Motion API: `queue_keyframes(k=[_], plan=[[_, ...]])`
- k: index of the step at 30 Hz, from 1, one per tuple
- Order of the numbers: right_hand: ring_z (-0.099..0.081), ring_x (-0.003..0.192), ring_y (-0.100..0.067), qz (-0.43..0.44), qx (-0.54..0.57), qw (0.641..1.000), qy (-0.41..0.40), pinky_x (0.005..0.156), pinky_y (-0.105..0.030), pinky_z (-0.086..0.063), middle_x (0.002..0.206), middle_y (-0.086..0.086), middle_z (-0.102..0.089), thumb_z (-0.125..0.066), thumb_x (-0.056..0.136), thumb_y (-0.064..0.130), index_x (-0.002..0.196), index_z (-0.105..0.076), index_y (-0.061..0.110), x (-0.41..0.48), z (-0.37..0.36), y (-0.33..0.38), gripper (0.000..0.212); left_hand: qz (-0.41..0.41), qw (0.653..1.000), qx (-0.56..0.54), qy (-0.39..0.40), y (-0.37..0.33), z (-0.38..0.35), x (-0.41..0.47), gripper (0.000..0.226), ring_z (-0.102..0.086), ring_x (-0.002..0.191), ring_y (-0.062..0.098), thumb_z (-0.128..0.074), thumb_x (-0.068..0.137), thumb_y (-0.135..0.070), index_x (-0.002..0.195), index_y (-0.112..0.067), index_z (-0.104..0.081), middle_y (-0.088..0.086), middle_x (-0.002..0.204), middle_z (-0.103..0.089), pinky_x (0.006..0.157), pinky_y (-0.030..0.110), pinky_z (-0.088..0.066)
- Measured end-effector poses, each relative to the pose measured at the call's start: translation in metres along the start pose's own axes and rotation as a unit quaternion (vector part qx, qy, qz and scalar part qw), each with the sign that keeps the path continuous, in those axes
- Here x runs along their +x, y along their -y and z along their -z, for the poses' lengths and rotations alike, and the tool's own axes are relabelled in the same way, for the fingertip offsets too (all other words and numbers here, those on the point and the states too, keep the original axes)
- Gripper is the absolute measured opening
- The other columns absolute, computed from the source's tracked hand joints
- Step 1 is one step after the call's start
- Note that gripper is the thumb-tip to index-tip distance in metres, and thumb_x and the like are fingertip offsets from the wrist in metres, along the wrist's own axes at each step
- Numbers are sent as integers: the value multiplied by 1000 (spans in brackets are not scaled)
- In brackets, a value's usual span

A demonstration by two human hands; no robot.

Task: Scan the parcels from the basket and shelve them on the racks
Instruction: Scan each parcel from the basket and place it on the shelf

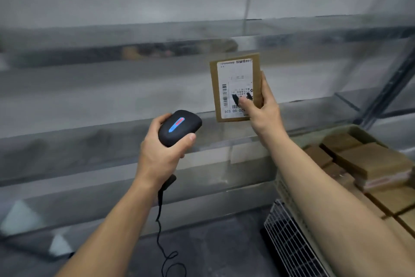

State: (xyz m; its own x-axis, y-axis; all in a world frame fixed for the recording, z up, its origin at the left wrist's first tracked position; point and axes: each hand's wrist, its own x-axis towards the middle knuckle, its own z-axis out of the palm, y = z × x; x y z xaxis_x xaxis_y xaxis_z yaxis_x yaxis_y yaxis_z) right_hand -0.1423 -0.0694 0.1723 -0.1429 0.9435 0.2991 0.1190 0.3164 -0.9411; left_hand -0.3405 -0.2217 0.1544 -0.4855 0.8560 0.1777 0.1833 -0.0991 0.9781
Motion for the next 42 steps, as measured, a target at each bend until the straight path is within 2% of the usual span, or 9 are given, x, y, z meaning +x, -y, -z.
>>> queue_keyframes(k=[3,5,10,12,20,25,29,33,42], plan=[[-61,123,-11,20,30,999,19,105,-45,-52,135,15,-63,-72,86,34,153,-33,44,1,-50,23,78,-15,999,-1,-34,-4,47,8,61,-67,74,16,-81,57,-56,114,-49,-58,-10,102,-72,69,34,-58],[-62,121,-11,36,44,998,26,104,-45,-53,132,15,-65,-72,84,37,153,-35,43,3,-82,41,79,-28,998,-8,-51,-10,77,12,63,-65,70,15,-80,55,-57,113,-47,-58,-8,102,-71,63,30,-55],[-64,119,-10,72,108,990,54,101,-43,-55,132,12,-65,-69,94,16,156,-31,37,9,-164,84,75,-59,993,-26,-97,-25,149,22,71,-63,69,16,-83,60,-45,125,-31,-57,2,109,-69,56,21,-52],[-64,119,-11,87,139,984,64,100,-41,-56,134,8,-65,-66,95,10,157,-31,32,11,-197,101,75,-72,990,-26,-120,-29,180,26,76,-63,70,18,-81,57,-50,126,-28,-57,6,108,-69,55,21,-52],[-64,120,-11,129,189,966,119,100,-42,-55,135,8,-64,-68,95,11,158,-30,26,21,-306,157,75,-96,974,-40,-200,-43,271,40,67,-63,58,18,-81,60,-50,120,-31,-59,16,101,-69,55,26,-51],[-63,120,-9,167,158,964,133,96,-38,-58,142,12,-58,-66,96,20,157,-32,32,38,-338,185,70,-96,962,-48,-250,-47,293,51,55,-62,56,18,-80,71,-36,120,-28,-59,15,100,-68,54,28,-52],[-58,127,-9,173,155,963,133,101,-37,-55,150,11,-51,-64,98,19,158,-29,30,57,-356,197,70,-106,953,-46,-279,-45,300,60,59,-62,56,17,-79,71,-36,124,-24,-58,18,103,-67,53,26,-51],[-60,120,-8,169,131,966,148,99,-30,-54,148,12,-51,-62,100,19,159,-26,31,70,-373,200,70,-121,943,-51,-306,-47,305,73,58,-63,58,18,-80,71,-36,124,-28,-58,23,108,-67,54,25,-52],[-59,123,-15,187,29,958,214,97,-38,-55,143,2,-54,-77,87,8,161,-5,35,89,-407,201,107,-129,933,-42,-333,-39,316,91,67,-63,60,17,-79,71,-37,132,-22,-56,24,111,-66,54,24,-52]])
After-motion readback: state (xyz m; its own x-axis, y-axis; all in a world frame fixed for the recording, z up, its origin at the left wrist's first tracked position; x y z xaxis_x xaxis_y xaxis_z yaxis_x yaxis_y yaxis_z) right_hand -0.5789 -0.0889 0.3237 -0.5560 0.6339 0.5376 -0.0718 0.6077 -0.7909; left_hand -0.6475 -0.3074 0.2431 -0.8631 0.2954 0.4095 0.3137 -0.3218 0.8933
